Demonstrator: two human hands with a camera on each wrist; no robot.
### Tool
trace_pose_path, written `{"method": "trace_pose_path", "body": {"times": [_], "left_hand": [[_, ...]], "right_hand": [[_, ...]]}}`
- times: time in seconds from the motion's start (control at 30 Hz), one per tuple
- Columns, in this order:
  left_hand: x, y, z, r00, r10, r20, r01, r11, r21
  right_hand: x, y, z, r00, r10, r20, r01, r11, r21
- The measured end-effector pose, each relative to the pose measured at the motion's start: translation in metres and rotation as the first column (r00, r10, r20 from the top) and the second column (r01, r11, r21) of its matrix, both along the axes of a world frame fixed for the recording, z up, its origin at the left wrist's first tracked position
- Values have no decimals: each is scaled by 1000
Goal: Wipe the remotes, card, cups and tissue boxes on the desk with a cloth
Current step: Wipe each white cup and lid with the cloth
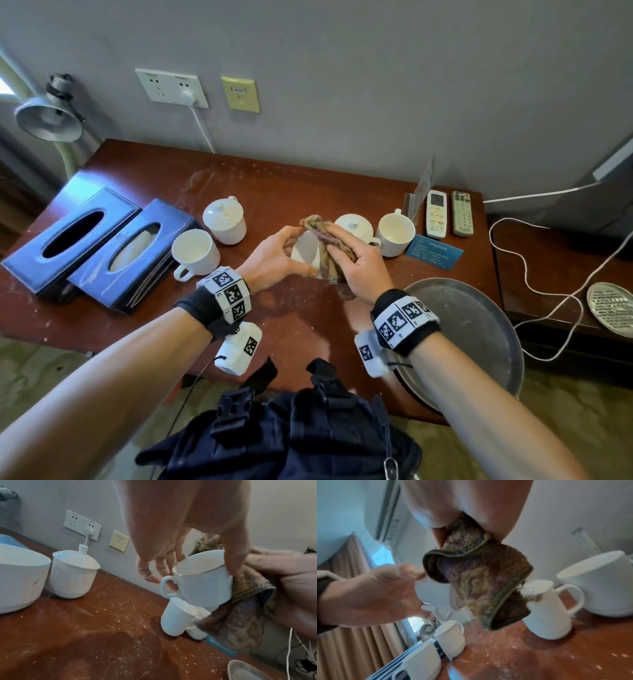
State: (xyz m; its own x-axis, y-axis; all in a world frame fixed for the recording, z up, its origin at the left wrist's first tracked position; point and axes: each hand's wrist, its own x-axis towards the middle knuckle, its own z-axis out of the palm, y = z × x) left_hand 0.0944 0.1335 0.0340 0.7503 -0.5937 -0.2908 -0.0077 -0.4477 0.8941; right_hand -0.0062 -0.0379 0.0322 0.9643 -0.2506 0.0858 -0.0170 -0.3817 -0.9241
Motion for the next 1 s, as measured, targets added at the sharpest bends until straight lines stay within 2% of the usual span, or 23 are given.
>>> {"method": "trace_pose_path", "body": {"times": [0.13, 0.23, 0.3, 0.43, 0.57, 0.67, 0.77, 0.9, 1.0], "left_hand": [[-4, 1, -4, 999, -42, 33, 40, 998, 38], [-9, -2, -12, 994, -105, 10, 103, 991, 81], [-15, -10, -19, 990, -131, 45, 123, 980, 154], [-27, -31, -39, 971, -199, 135, 130, 907, 401], [-35, -52, -58, 927, -327, 183, 186, 826, 533], [-38, -70, -67, 906, -363, 218, 181, 798, 575], [-37, -87, -76, 886, -393, 247, 180, 781, 599], [-38, -109, -86, 874, -408, 263, 197, 794, 576], [-40, -115, -93, 875, -380, 299, 181, 830, 527]], "right_hand": [[-4, -16, -15, 986, -78, -151, 73, 997, -37], [-19, -25, -27, 969, -166, -184, 162, 986, -38], [-32, -29, -32, 950, -239, -201, 243, 970, -7], [-57, -39, -42, 892, -366, -266, 385, 923, 20], [-76, -54, -53, 807, -472, -355, 505, 863, 0], [-83, -64, -56, 751, -527, -398, 573, 820, -6], [-85, -71, -59, 735, -523, -431, 583, 813, 8], [-88, -75, -63, 734, -493, -467, 570, 821, 28], [-87, -78, -66, 729, -497, -471, 567, 824, 8]]}}
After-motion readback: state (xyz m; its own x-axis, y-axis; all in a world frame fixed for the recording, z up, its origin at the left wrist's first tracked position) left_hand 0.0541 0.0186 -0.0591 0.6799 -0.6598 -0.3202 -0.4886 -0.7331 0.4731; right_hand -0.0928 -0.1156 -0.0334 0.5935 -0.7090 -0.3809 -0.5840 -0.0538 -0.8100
